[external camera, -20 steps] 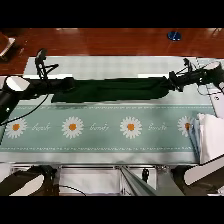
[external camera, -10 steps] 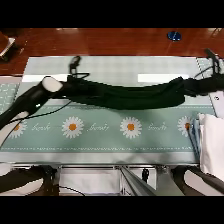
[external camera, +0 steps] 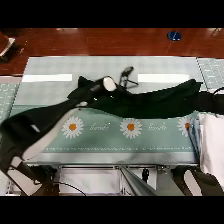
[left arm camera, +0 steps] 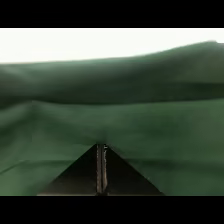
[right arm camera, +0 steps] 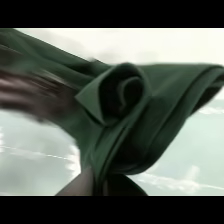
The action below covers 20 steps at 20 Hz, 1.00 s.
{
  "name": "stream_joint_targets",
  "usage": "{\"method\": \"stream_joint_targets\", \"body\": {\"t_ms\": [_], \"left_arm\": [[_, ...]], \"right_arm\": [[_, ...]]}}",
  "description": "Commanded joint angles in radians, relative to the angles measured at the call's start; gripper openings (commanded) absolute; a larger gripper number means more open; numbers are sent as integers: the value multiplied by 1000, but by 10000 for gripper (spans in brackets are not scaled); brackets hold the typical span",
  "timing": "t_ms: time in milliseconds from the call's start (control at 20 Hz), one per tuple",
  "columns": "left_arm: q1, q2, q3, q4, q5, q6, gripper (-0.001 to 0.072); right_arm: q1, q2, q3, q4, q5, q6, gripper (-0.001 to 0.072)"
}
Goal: Fold the shirts.
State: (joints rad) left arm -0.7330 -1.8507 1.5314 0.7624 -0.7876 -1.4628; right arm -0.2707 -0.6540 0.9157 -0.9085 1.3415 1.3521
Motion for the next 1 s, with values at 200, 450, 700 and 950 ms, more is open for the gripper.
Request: {"method": "stream_joint_targets", "body": {"t_ms": [200, 450, 700, 950], "left_arm": [[-166, -95, 81, -134, 12, 14, 18], [121, -13, 76, -69, -155, 13, 18], [489, 332, -130, 277, -226, -80, 18], [808, 827, -488, 439, -138, -65, 18]], "right_arm": [[0, 36, -7, 144, -50, -37, 22], [24, 6, 5, 159, -68, -38, 21], [256, -194, 105, 158, -147, -37, 21], [507, -558, 348, 159, -271, -29, 22]]}}
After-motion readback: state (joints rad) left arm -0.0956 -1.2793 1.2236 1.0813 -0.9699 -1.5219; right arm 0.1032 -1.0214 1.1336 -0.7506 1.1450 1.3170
